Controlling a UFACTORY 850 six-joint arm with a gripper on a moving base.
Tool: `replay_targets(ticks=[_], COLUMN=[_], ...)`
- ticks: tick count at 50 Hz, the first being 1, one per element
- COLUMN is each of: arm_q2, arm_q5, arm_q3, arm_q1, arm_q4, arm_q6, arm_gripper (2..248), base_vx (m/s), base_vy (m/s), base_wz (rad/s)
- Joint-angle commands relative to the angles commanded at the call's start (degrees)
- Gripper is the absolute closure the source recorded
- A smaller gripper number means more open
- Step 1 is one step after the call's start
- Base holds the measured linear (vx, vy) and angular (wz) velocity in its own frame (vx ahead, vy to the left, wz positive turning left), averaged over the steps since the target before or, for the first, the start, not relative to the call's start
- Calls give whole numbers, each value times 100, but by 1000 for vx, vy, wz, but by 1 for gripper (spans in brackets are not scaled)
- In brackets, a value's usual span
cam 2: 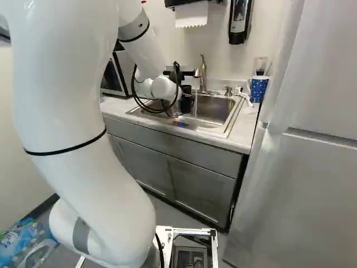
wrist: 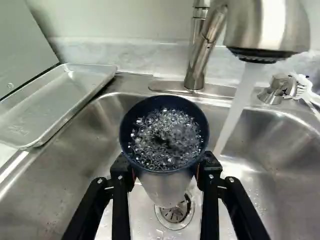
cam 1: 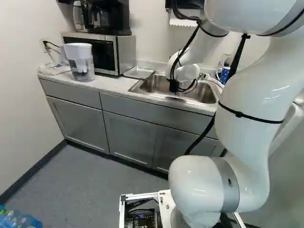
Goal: Rinse the cup and place it in the tray
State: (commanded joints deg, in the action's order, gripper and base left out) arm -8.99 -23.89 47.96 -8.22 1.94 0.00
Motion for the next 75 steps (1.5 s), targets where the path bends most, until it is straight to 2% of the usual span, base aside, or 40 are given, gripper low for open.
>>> replay_targets(ticks=[34,52,75], arm_q2=[86,37,20], arm_q5=[0,0,101], arm_q3=[135,424,738], arm_q1=[577,858,971], arm_q4=[0,0,0], arm_q6=[0,0,0], arm_gripper=[124,124,124], base_vx=[0,0,0], base_vy=[0,0,0], base_wz=[0,0,0])
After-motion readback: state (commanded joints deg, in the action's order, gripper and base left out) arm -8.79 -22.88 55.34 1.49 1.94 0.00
